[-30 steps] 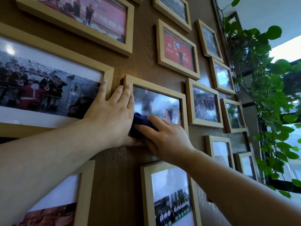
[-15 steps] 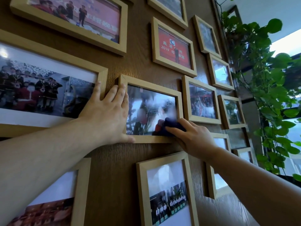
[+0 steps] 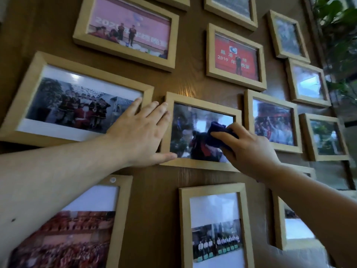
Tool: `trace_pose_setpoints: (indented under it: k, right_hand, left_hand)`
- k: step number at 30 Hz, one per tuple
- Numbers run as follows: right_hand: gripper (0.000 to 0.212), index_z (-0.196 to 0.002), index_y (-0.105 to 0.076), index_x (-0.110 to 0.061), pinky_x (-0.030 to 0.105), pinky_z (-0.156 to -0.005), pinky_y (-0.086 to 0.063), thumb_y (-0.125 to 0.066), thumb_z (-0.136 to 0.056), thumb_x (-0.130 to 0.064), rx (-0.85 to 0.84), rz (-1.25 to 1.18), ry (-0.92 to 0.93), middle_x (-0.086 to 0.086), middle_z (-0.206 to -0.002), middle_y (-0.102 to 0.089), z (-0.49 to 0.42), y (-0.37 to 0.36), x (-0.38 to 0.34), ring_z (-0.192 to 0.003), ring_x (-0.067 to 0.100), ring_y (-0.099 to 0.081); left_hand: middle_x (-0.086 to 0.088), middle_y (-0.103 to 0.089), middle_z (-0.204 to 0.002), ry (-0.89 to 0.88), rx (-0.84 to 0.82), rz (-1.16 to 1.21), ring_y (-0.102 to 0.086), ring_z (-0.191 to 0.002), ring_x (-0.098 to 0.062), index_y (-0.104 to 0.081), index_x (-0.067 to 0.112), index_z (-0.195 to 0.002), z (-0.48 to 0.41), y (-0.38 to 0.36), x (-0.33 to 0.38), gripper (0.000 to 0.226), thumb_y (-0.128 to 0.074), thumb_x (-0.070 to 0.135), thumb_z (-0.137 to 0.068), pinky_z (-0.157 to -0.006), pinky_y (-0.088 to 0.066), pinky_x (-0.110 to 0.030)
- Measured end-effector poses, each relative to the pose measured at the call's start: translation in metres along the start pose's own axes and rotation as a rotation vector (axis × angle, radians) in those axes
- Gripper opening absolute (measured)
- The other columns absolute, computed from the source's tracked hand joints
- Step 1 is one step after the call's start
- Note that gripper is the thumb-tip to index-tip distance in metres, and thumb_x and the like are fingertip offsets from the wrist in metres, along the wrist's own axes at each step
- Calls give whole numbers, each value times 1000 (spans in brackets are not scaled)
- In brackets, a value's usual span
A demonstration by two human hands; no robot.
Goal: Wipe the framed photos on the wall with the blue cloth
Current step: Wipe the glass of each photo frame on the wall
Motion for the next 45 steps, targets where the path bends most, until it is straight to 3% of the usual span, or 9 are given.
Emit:
trace_pose_setpoints:
  k: [5, 10, 15, 20, 25, 29, 34, 40, 45]
  right_hand:
    - [49, -134, -42, -24, 26, -52, -39, -51, -88, -39, 77, -181, -40, 10, -119, -49, -20, 12, -27, -75, 12, -46]
    - [51, -133, -44, -21, 35, -50, -49, -56, -85, -36, 71, -196, 15, 15, -119, -51, -35, 27, -71, -76, 23, -57]
    - [50, -132, -43, -23, 32, -50, -46, -51, -85, -38, 139, -232, -38, 12, -118, -51, -65, 44, -98, -75, 17, -50]
    - [46, -131, -41, -28, 36, -52, -47, -51, -87, -38, 191, -286, -158, 6, -115, -49, -91, 42, -123, -73, 21, -53]
    - [45, -130, -38, -32, 35, -57, -48, -52, -88, -40, 180, -290, -216, 3, -116, -47, -112, 34, -157, -77, 20, -53]
    - [44, -131, -39, -32, 26, -53, -37, -52, -89, -37, 209, -306, -251, 2, -116, -47, -140, 34, -176, -78, 16, -48]
    - [44, -131, -38, -33, 17, -52, -32, -50, -89, -40, 280, -322, -257, 1, -116, -46, -179, 41, -206, -78, 11, -46]
    - [47, -130, -39, -29, 25, -57, -41, -45, -86, -44, 296, -252, -141, 4, -116, -46, -213, 41, -265, -82, 9, -44]
    - [47, -132, -41, -25, 30, -56, -45, -47, -88, -40, 302, -137, -109, 10, -115, -47, -208, 35, -264, -88, 20, -52]
  left_hand:
    - [-13, -23, -159, -5, 28, -76, -20, -145, -27, -16, 10, -149, 33, 21, -31, 99, -12, 79, -78, -119, -18, -50]
    - [-15, -33, -154, 36, 37, -144, -31, -141, -30, -25, 8, -148, 62, 35, -90, 101, -18, 81, -78, -116, -27, -49]
    - [-18, -46, -144, 63, 65, -207, -43, -131, -33, -39, 3, -139, 86, 36, -153, 99, -27, 80, -78, -110, -32, -47]
    - [-16, -35, -152, 117, 27, -187, -30, -140, -30, -29, 7, -146, 109, 5, -196, 107, -20, 88, -75, -114, -27, -49]
    - [-13, -15, -160, 211, 59, 24, -9, -147, -26, -9, 14, -151, 128, -24, -220, 117, -17, 95, -67, -119, -12, -49]
    - [-7, -5, -163, 253, 128, 182, 7, -148, -18, -2, 20, -152, 133, -38, -222, 117, -15, 96, -65, -119, -11, -53]
    - [-9, -17, -161, 239, 209, 268, -2, -148, -20, -14, 17, -151, 134, -36, -222, 114, -23, 93, -66, -114, -19, -57]
    - [-12, -26, -158, 217, 248, 262, -8, -148, -23, -21, 11, -149, 136, -34, -221, 114, -24, 92, -69, -113, -23, -58]
    - [-13, -26, -158, 214, 253, 251, -8, -148, -24, -21, 9, -149, 136, -34, -221, 117, -19, 93, -68, -111, -25, -60]
Point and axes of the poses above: each hand's wrist, its own z-axis away from the middle knuckle, its own y-axis out of the back of the hand, x = y × z, the point moved 9 cm from there along -z, towards the middle knuckle
